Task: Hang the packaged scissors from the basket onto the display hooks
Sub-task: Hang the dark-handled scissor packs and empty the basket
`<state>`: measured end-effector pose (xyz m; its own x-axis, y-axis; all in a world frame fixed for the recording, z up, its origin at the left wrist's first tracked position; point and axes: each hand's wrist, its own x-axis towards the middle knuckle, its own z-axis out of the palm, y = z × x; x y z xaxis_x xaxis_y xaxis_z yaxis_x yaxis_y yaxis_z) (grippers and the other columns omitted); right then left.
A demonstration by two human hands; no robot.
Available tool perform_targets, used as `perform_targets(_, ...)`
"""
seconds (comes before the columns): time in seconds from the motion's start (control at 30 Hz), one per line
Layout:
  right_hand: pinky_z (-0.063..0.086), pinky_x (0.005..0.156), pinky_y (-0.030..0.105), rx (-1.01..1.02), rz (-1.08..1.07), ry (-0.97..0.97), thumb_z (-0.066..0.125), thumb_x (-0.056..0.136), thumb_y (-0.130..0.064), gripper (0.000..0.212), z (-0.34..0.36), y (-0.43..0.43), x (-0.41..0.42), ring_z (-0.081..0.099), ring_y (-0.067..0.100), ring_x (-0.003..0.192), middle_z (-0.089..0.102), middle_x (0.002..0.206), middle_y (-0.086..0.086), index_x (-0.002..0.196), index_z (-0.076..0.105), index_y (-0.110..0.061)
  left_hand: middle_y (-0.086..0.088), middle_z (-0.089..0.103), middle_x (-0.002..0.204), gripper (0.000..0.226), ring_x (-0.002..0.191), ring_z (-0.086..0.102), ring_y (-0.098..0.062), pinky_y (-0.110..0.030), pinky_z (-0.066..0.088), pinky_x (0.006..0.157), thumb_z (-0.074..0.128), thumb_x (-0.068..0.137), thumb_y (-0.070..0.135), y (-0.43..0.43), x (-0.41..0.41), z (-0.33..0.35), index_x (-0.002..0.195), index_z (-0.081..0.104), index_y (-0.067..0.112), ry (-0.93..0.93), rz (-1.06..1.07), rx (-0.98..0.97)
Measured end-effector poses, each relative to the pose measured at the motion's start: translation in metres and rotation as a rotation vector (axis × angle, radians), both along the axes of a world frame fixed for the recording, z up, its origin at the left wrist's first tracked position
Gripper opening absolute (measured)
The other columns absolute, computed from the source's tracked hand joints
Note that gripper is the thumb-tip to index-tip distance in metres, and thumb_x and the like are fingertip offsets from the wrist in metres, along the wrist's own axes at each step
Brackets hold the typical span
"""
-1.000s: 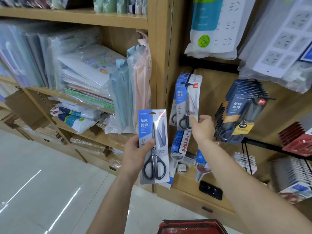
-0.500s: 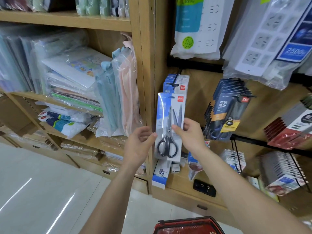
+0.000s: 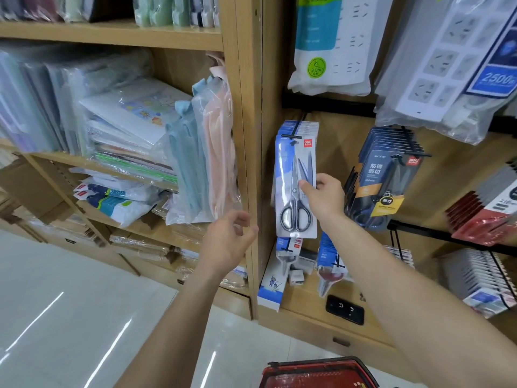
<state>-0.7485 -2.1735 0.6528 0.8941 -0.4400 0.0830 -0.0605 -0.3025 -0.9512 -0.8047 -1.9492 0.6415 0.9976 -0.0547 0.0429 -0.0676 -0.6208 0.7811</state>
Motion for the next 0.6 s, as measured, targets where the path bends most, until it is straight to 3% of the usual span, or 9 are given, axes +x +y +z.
perform_targets(0.07, 0.035, 0.053, 0.019, -0.016, -0.051, 0.052, 0.069, 0.098, -0.026, 0.023, 0.008, 0.000, 0.012, 0.049, 0.010, 0.062, 0.054, 0.068, -0.008, 0.077, 0.060, -0.020, 0.017, 0.068, 0.107, 0.030, 0.098, 0.067, -0.009, -0.042, 0.059, 0.088, 0.069, 0.096, 0.039, -0.003, -0.001, 0.001, 0.123, 0.066, 0.027, -0.001, -0.017, 0.036)
perform_targets(0.1, 0.038, 0.057, 0.021, -0.015, -0.059, 0.082, 0.069, 0.098, -0.028, 0.022, 0.009, -0.001, 0.018, 0.053, 0.014, 0.067, 0.058, 0.073, -0.005, 0.079, 0.062, -0.019, 0.016, 0.068, 0.108, 0.031, 0.098, 0.067, -0.010, -0.042, 0.059, 0.089, 0.069, 0.096, 0.039, -0.004, -0.001, 0.002, 0.124, 0.066, 0.026, -0.003, -0.029, 0.052)
perform_targets(0.23, 0.046, 0.074, 0.031, -0.110, -0.053, 0.204, 0.067, 0.097, -0.037, 0.029, 0.002, -0.005, 0.025, 0.065, 0.027, 0.093, 0.070, 0.100, 0.006, 0.104, 0.068, -0.009, 0.013, 0.067, 0.111, 0.036, 0.099, 0.066, -0.012, -0.042, 0.058, 0.092, 0.068, 0.097, 0.040, -0.009, -0.002, 0.002, 0.129, 0.064, 0.024, 0.008, -0.062, 0.119)
perform_targets(0.4, 0.051, 0.087, 0.035, -0.248, 0.034, 0.287, 0.068, 0.096, -0.040, 0.044, -0.024, -0.017, -0.013, 0.060, 0.022, 0.100, 0.063, 0.110, 0.000, 0.131, 0.059, -0.014, 0.010, 0.066, 0.116, 0.040, 0.101, 0.066, -0.013, -0.040, 0.057, 0.092, 0.067, 0.096, 0.042, -0.013, -0.009, -0.012, 0.131, 0.062, 0.023, 0.073, -0.093, 0.183)
perform_targets(0.47, 0.052, 0.094, 0.039, -0.284, 0.122, 0.358, 0.069, 0.096, -0.040, 0.041, -0.043, -0.025, -0.033, 0.063, 0.023, 0.107, 0.068, 0.115, 0.003, 0.127, 0.062, -0.015, 0.007, 0.067, 0.120, 0.040, 0.101, 0.067, -0.014, -0.037, 0.056, 0.092, 0.067, 0.096, 0.041, -0.019, -0.013, -0.023, 0.131, 0.062, 0.021, 0.109, -0.125, 0.223)
perform_targets(0.6, 0.053, 0.088, 0.037, -0.382, 0.322, 0.574, 0.071, 0.094, -0.041, 0.027, -0.088, -0.047, -0.080, 0.062, 0.021, 0.094, 0.069, 0.106, 0.001, 0.109, 0.064, -0.020, -0.004, 0.068, 0.126, 0.042, 0.110, 0.065, -0.023, -0.039, 0.054, 0.095, 0.065, 0.099, 0.036, -0.043, -0.027, -0.057, 0.134, 0.059, 0.013, 0.241, -0.229, 0.327)
